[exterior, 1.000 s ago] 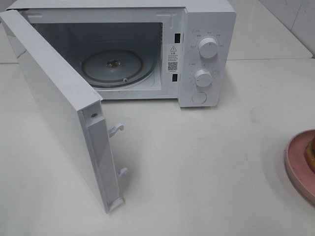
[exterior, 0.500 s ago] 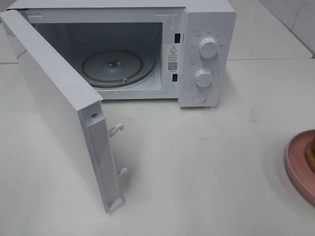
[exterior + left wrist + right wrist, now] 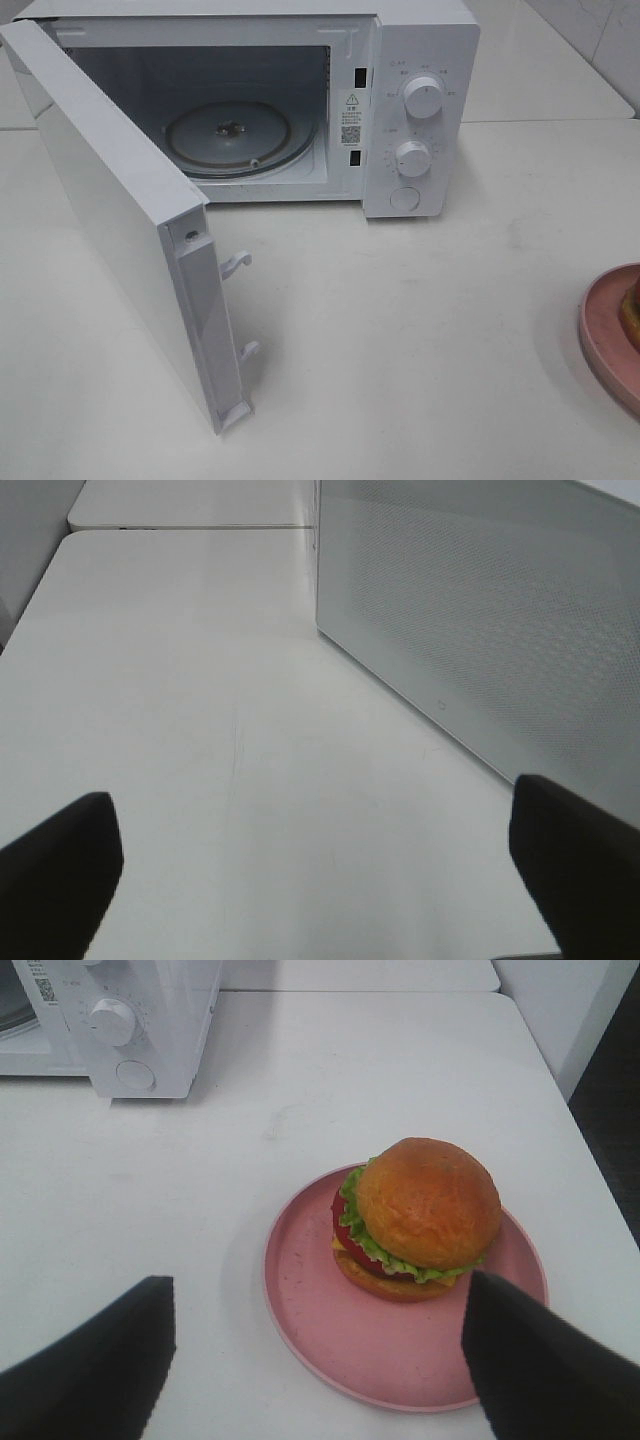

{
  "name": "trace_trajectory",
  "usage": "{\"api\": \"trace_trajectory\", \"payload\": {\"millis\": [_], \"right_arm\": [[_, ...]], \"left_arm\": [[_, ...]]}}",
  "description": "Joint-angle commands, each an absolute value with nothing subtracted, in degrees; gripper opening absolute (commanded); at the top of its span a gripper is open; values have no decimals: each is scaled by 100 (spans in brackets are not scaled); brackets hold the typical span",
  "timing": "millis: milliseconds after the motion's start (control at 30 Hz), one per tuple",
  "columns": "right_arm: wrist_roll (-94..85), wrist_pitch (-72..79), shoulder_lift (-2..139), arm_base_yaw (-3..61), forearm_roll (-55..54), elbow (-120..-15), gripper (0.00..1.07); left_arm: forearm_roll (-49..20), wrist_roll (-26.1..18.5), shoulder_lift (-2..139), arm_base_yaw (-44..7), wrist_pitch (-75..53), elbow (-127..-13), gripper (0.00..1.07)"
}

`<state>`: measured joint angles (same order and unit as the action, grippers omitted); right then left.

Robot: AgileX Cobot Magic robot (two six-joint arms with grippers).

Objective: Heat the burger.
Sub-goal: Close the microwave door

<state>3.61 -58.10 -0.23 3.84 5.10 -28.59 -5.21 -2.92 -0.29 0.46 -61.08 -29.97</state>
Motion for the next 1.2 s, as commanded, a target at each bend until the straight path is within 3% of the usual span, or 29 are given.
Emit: {"api": "trace_trajectory", "payload": {"millis": [33, 1200], "right_arm": [[304, -5718, -178, 344, 510, -2853, 76], [304, -5718, -178, 344, 510, -2853, 76]], "left_arm": [[-539, -258, -126, 69, -6085, -2997, 98], [-647, -264, 212, 69, -5810, -3237, 98]]}}
